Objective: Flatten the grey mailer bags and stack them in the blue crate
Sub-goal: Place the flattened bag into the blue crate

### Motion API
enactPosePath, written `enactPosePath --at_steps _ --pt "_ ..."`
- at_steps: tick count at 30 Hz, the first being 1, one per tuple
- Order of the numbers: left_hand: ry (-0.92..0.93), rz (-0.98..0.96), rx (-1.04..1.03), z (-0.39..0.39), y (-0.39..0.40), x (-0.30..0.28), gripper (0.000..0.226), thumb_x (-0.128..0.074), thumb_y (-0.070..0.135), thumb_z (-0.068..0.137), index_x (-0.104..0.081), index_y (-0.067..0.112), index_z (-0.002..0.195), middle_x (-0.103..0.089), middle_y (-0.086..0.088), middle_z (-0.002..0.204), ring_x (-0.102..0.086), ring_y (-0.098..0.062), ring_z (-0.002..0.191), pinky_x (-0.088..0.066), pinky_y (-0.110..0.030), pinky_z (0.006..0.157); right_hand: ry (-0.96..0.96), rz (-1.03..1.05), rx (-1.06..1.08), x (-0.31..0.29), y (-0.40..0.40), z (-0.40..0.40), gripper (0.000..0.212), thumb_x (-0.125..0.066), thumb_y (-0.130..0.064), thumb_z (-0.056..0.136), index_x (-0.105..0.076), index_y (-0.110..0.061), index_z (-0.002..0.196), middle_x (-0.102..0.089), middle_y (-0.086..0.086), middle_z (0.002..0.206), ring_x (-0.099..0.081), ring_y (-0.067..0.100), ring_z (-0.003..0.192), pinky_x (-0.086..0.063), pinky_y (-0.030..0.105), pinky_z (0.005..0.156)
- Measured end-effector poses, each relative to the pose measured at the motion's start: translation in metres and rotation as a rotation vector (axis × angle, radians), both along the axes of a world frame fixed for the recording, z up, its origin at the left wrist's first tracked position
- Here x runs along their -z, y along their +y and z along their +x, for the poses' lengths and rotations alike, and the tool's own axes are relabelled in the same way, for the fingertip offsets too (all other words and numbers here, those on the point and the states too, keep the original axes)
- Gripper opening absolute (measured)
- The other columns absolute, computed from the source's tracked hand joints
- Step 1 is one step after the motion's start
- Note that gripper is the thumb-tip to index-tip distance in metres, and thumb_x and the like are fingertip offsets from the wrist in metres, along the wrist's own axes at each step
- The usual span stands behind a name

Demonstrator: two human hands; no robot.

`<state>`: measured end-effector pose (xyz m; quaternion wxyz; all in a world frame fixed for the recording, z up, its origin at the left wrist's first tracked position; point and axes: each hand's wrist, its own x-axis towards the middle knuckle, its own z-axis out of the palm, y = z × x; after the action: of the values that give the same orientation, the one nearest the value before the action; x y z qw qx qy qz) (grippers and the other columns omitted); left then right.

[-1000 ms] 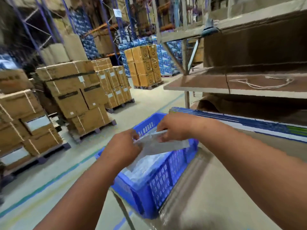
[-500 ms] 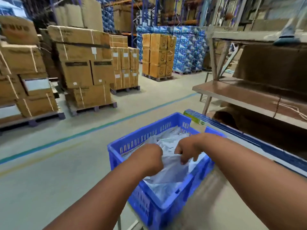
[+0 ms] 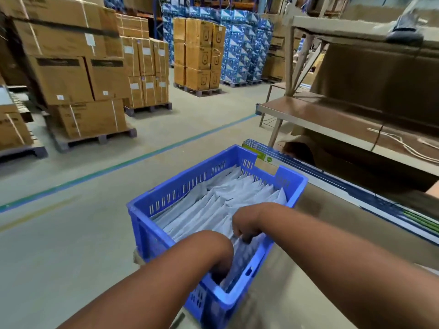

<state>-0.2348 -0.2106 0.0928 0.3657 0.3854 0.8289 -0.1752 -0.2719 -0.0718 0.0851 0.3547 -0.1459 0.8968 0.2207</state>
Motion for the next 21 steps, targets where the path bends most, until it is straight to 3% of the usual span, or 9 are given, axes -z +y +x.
enactPosePath --at_steps 2,4,6,8,10,12,16,18,21 --pt "-0.033 -0.109 0.041 -0.002 0.003 0.007 0.057 -0.068 0.042 0.102 -0.061 0.002 0.143 -0.062 -0.015 0.118 -0.058 -0.033 0.117 -0.045 -0.046 0.114 -0.042 -0.031 -0.016 0.003 -0.009 0.001 0.036 -0.073 -0.02 0.095 -0.074 -0.02 0.13 -0.069 0.002 0.093 -0.054 0.022 0.082 -0.038 0.028 0.074" --pt "-0.022 -0.171 0.009 -0.006 0.005 0.009 0.07 -0.069 0.049 0.1 -0.05 0.009 0.154 -0.052 -0.012 0.149 -0.052 -0.034 0.134 -0.041 -0.048 0.118 -0.053 -0.059 -0.046 0.002 -0.016 0.002 0.041 -0.072 -0.015 0.096 -0.071 -0.023 0.137 -0.058 -0.007 0.078 -0.053 0.021 0.082 -0.037 0.026 0.071" --pt "-0.002 -0.152 -0.039 -0.009 0.006 0.009 0.072 -0.07 0.046 0.099 -0.044 0.015 0.158 -0.048 -0.011 0.154 -0.051 -0.035 0.137 -0.042 -0.05 0.117 -0.033 -0.055 -0.047 0.0 -0.019 0.003 0.045 -0.072 -0.012 0.096 -0.069 -0.025 0.139 -0.051 -0.011 0.072 -0.052 0.019 0.074 -0.036 0.025 0.06" --pt "0.003 -0.158 -0.069 -0.008 0.006 0.006 0.071 -0.069 0.043 0.1 -0.041 0.018 0.16 -0.047 -0.008 0.156 -0.049 -0.035 0.14 -0.041 -0.051 0.117 -0.009 -0.049 -0.021 -0.002 -0.018 0.004 0.049 -0.073 -0.015 0.095 -0.067 -0.03 0.141 -0.064 -0.007 0.085 -0.054 0.017 0.074 -0.039 0.025 0.066" --pt "0.029 -0.178 -0.101 -0.005 0.004 0.004 0.056 -0.068 0.046 0.1 -0.054 0.023 0.149 -0.06 -0.003 0.135 -0.053 -0.034 0.137 -0.042 -0.051 0.116 0.018 -0.056 0.003 -0.002 -0.015 0.007 0.05 -0.076 -0.02 0.093 -0.067 -0.032 0.142 -0.073 -0.001 0.113 -0.057 0.019 0.085 -0.04 0.027 0.076" --pt "0.057 -0.2 -0.105 -0.004 0.006 0.006 0.028 -0.069 0.048 0.098 -0.066 0.024 0.113 -0.062 -0.002 0.101 -0.06 -0.031 0.124 -0.046 -0.048 0.112 0.011 -0.071 0.006 -0.007 -0.014 0.009 0.049 -0.078 -0.025 0.092 -0.068 -0.03 0.14 -0.073 0.0 0.122 -0.058 0.018 0.089 -0.04 0.027 0.078" --pt "0.072 -0.209 -0.179 -0.002 0.007 -0.009 0.04 -0.079 0.059 0.085 -0.071 0.023 0.07 -0.07 0.004 0.08 -0.068 -0.021 0.091 -0.053 -0.036 0.097 0.081 -0.098 0.022 -0.021 -0.01 0.01 0.034 -0.079 -0.032 0.092 -0.075 -0.023 0.124 -0.072 0.002 0.119 -0.063 0.022 0.097 -0.044 0.031 0.076" --pt "0.15 -0.106 -0.217 0.0 0.008 -0.026 0.045 -0.082 0.061 0.08 -0.068 0.022 0.063 -0.068 0.006 0.065 -0.07 -0.019 0.082 -0.056 -0.034 0.09 0.139 -0.135 0.059 -0.031 -0.003 0.018 0.035 -0.079 -0.033 0.092 -0.073 -0.02 0.124 -0.07 0.002 0.12 -0.066 0.024 0.1 -0.046 0.031 0.073" --pt "0.313 0.084 -0.13 0.003 0.016 -0.053 0.042 -0.081 0.062 0.081 -0.064 0.024 0.077 -0.061 0.01 0.064 -0.069 -0.017 0.079 -0.056 -0.034 0.085 0.194 -0.264 0.155 -0.058 0.007 0.047 0.04 -0.076 -0.032 0.097 -0.066 -0.019 0.134 -0.067 0.001 0.123 -0.063 0.019 0.085 -0.043 0.03 0.065"
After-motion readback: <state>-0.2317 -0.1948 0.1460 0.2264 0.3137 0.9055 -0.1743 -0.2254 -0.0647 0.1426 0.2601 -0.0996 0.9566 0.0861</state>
